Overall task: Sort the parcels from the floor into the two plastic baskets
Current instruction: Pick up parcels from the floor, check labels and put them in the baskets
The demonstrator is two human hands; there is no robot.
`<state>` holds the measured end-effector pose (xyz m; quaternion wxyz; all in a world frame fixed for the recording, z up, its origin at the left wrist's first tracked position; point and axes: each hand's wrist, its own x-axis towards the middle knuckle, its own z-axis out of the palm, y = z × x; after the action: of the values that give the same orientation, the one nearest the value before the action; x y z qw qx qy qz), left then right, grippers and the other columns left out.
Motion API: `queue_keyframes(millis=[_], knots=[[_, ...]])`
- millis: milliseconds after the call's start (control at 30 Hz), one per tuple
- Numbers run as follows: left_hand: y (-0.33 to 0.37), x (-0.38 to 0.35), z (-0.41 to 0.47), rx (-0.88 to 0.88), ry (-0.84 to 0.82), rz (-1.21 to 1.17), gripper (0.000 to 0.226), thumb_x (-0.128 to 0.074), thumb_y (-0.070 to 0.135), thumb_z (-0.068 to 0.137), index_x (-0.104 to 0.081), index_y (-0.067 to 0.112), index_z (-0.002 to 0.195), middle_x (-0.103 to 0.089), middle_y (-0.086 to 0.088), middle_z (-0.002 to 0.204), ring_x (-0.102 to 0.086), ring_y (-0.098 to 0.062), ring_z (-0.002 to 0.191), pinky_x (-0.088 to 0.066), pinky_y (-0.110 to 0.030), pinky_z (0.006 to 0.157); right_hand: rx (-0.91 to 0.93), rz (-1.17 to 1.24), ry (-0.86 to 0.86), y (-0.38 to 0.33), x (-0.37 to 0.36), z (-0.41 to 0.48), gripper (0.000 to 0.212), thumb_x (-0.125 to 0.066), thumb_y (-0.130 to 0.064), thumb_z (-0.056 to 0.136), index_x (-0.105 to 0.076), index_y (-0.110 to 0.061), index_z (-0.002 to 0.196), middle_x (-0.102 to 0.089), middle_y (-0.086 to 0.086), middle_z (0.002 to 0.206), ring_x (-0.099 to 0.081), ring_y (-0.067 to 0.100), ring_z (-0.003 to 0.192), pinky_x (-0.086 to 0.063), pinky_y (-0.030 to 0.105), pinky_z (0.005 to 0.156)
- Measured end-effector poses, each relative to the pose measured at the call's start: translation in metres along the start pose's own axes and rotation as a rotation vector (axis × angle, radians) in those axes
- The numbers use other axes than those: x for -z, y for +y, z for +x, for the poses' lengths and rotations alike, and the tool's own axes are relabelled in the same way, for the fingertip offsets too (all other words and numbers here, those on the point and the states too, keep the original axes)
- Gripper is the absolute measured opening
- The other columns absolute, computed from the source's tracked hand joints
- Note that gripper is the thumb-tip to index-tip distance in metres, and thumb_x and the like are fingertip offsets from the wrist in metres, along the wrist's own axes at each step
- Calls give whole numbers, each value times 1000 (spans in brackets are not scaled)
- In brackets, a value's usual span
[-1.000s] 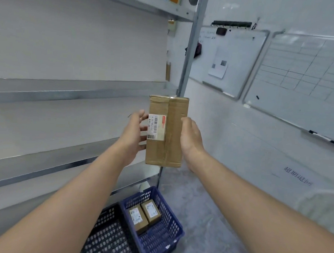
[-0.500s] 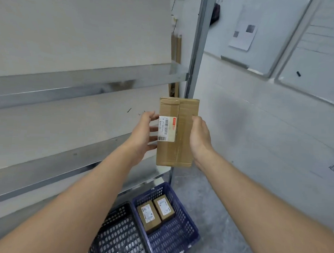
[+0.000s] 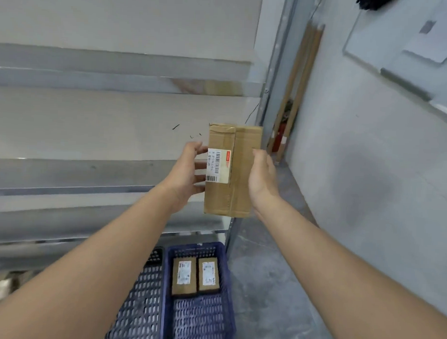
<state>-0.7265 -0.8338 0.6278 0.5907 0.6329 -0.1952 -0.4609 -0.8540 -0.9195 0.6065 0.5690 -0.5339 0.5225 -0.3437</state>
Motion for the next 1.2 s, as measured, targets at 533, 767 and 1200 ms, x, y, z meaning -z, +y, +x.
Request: queue_keyframes(millis=[533,767,1200], knots=[[-88,23,31,192,167,-16,43,-35,56,104,-66,33,122,-71,-9,118,-69,-29,108,-52,-52,101,-227,-153,-147,96,-29,38,28,-35,-50,111,-54,-35,124,-59,-14,112,-57,13,112,-44,43,107],[-155,46,53,299,67,5,39,-30,53,106,-64,36,115,-67,-12,121,-67,-26,108,-53,-45,94,-257,-268,-50,164,-55,34,49,-30,-55,99,-62,-21,114,-70,0,108,-66,24,101,-51,44,86],[-348,33,109,558,265,-79,36,-35,50,104,-66,34,94,-71,0,99,-66,-24,98,-49,-42,94,-499,-433,-194,348,-50,72,54,-28,-60,87,-63,-27,113,-68,4,115,-64,24,102,-51,48,93]])
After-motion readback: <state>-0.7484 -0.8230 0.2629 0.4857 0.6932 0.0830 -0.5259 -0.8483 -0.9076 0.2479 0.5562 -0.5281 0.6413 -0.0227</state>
